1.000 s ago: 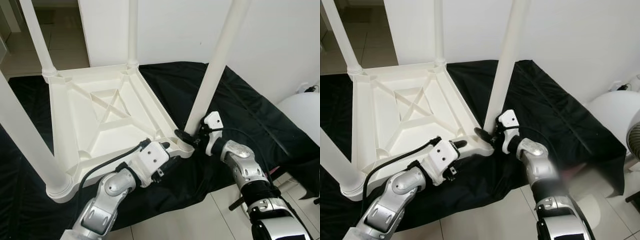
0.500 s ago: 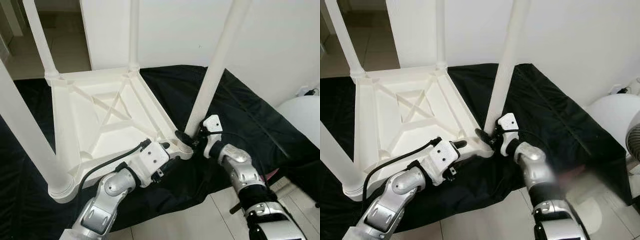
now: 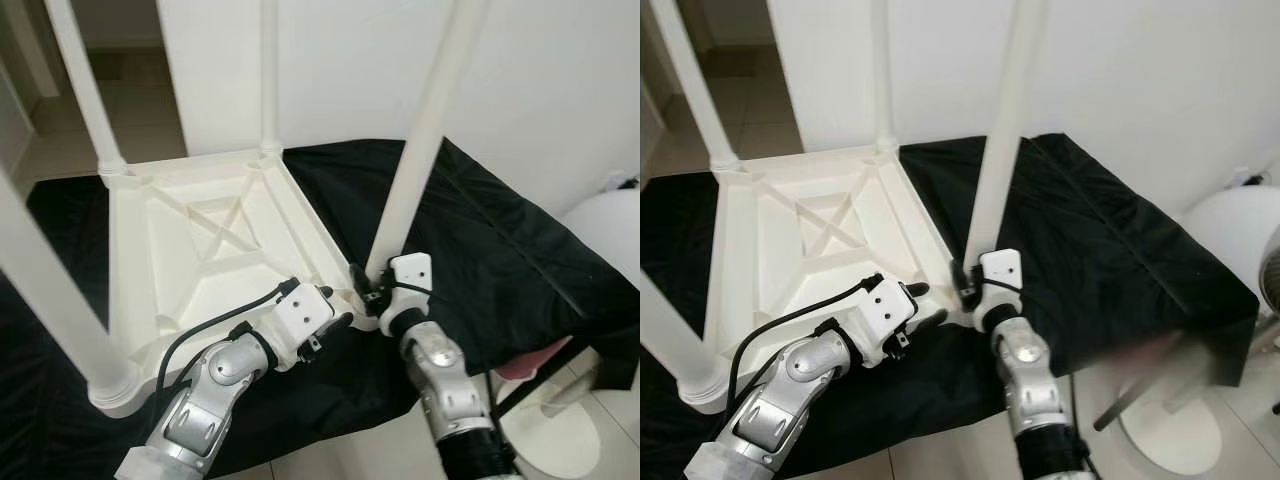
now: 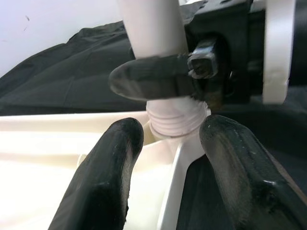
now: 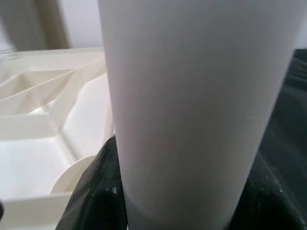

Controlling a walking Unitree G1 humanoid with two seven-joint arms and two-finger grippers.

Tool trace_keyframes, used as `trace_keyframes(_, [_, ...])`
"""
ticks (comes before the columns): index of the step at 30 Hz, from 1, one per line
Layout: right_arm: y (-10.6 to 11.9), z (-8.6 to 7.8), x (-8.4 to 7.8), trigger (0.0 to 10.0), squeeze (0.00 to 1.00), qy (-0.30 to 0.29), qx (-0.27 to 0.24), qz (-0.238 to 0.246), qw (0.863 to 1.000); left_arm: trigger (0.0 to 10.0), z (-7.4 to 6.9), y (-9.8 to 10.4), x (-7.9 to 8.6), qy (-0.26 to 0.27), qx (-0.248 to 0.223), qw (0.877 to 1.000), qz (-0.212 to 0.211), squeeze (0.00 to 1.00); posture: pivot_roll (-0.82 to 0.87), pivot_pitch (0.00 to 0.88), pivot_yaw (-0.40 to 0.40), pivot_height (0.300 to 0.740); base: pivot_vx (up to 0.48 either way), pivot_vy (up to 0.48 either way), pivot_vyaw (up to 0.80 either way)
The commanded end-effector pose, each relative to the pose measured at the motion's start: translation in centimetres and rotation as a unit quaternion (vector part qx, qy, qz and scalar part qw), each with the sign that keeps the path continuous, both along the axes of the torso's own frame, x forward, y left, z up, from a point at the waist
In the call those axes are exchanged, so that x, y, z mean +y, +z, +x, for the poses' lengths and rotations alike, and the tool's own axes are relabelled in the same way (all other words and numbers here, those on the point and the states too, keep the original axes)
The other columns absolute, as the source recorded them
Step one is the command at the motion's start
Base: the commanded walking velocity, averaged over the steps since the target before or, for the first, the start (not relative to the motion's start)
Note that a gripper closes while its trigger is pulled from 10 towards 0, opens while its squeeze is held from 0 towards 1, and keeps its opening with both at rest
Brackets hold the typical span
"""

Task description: Building children table

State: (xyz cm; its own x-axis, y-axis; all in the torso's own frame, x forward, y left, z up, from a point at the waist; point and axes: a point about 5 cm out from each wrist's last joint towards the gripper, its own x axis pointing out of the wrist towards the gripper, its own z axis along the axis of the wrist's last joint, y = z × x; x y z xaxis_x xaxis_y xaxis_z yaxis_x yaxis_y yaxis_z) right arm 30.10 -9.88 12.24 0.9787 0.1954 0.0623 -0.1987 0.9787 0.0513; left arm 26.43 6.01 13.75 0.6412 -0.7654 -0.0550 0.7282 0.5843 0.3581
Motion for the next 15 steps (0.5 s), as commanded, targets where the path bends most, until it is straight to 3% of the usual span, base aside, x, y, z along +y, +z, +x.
trace_keyframes(1, [-2.2, -0.9, 0.7, 10.0, 0.00, -0.027, 0.060, 0.031, 0.997, 10.0, 0.0, -0.2, -0.1, 0.001, -0.002, 1.000, 0.006, 0.00, -0.03, 0.000, 0.007, 0.740, 0.000, 0.000, 0.00])
trace_keyframes(9, [-1.6, -1.2, 1.0, 10.0, 0.00, -0.046, 0.061, 0.035, 0.996, 10.0, 0.3, -0.2, 0.4, 0.006, -0.001, 1.000, 0.002, 0.00, -0.03, 0.000, 0.009, 0.740, 0.000, 0.000, 0.00])
trace_keyframes(10, [-1.5, -1.2, 0.5, 10.0, 0.41, -0.047, 0.058, 0.032, 0.997, 10.0, 0.3, -0.2, 0.6, 0.006, 0.001, 1.000, -0.001, 0.00, -0.03, 0.000, 0.008, 0.740, 0.000, 0.000, 0.00])
trace_keyframes(11, [-1.2, -1.1, 0.1, 10.0, 1.00, -0.041, 0.051, 0.036, 0.997, 10.0, 0.2, -0.3, 0.7, 0.005, 0.004, 1.000, -0.003, 0.00, -0.03, 0.000, 0.007, 0.740, 0.000, 0.000, 0.00])
trace_keyframes(15, [-0.5, -1.1, -0.8, 10.0, 1.00, -0.022, 0.034, 0.036, 0.999, 10.0, -0.2, -0.8, 1.1, 0.002, 0.014, 1.000, -0.004, 0.00, -0.03, 0.000, 0.001, 0.740, 0.000, 0.000, 0.00])
